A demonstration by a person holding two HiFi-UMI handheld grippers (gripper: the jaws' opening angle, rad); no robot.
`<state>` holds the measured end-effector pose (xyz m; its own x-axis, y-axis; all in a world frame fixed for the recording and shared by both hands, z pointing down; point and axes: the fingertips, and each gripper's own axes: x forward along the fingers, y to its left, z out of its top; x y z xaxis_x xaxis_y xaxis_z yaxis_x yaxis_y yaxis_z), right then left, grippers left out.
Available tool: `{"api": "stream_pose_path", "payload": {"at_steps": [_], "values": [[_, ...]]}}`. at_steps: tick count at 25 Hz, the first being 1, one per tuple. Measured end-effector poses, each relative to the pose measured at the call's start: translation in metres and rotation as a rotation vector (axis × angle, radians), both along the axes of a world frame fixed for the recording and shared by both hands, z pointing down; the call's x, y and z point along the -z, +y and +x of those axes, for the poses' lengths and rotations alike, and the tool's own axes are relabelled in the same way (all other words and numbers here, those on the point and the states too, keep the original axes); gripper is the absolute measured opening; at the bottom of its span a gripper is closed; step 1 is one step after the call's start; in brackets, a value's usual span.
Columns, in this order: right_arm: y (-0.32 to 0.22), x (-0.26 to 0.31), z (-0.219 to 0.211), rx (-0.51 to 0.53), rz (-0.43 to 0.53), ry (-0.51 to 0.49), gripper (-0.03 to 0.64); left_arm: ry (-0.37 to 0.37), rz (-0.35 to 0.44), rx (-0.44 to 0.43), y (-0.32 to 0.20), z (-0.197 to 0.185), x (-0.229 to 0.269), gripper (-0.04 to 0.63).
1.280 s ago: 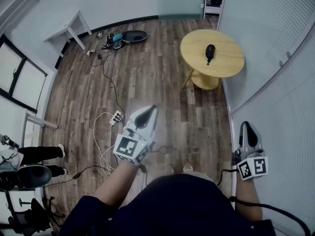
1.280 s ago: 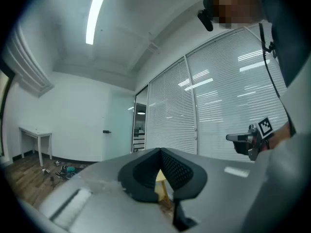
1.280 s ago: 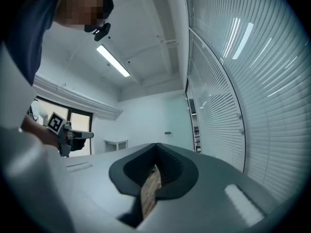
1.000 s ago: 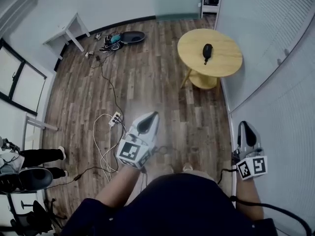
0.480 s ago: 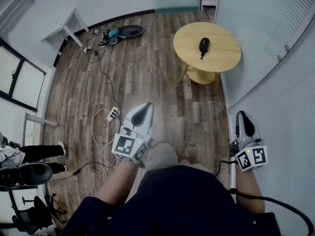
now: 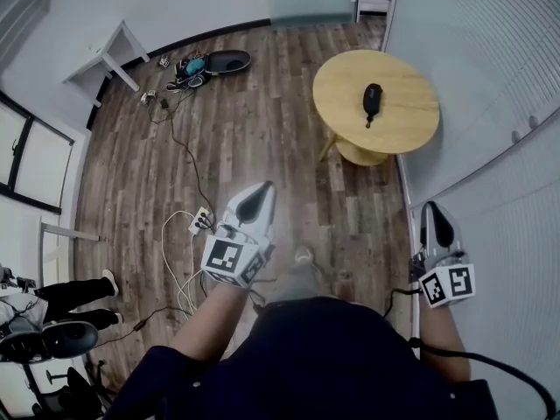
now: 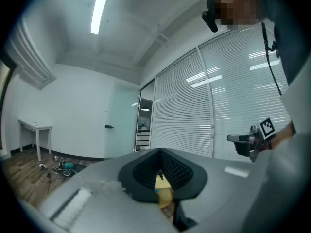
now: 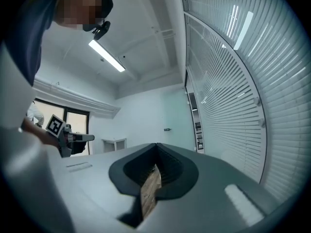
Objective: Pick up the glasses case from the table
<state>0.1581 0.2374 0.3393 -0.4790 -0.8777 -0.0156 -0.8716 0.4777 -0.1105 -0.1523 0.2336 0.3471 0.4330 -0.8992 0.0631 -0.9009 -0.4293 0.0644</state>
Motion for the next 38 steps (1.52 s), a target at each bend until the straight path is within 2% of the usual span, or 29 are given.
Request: {"api": "stream_pose_path", "payload": {"at_steps": [4,10,16,20,22,27,32,38], "values": [[-0.045,-0.002,-0.034,0.010,0.000,0.004,0.008,0.003,0.011,-0.050,-0.065,-0.017,0.005,0.003],[-0.102,-0.003,-0.051,-0.063,0.000,-0.038,0.008,0.002,0.021,-0.138,-0.138,-0.033,0.000,0.003],[-0.131,0.002,-0.070,-0.085,0.010,-0.015,0.008,0.015,0.000,-0.154,-0.181,-0.046,-0.005,0.003],[-0.161,0.004,-0.069,-0.091,0.012,-0.008,0.008,0.006,0.014,-0.179,-0.208,-0.042,-0.001,0.003],[-0.178,0.003,-0.069,-0.085,0.012,0.002,0.008,0.003,0.027,-0.182,-0.222,-0.039,0.003,0.003],[-0.234,0.004,-0.081,-0.021,0.045,0.108,0.008,-0.014,0.035,-0.155,-0.266,-0.037,0.010,0.003],[-0.307,0.001,-0.073,-0.014,0.029,0.069,0.008,-0.036,0.016,-0.116,-0.328,-0.034,0.009,0.003],[-0.401,-0.019,-0.044,-0.029,-0.004,0.024,0.008,-0.088,0.028,-0.117,-0.415,-0.007,0.006,0.003]]}}
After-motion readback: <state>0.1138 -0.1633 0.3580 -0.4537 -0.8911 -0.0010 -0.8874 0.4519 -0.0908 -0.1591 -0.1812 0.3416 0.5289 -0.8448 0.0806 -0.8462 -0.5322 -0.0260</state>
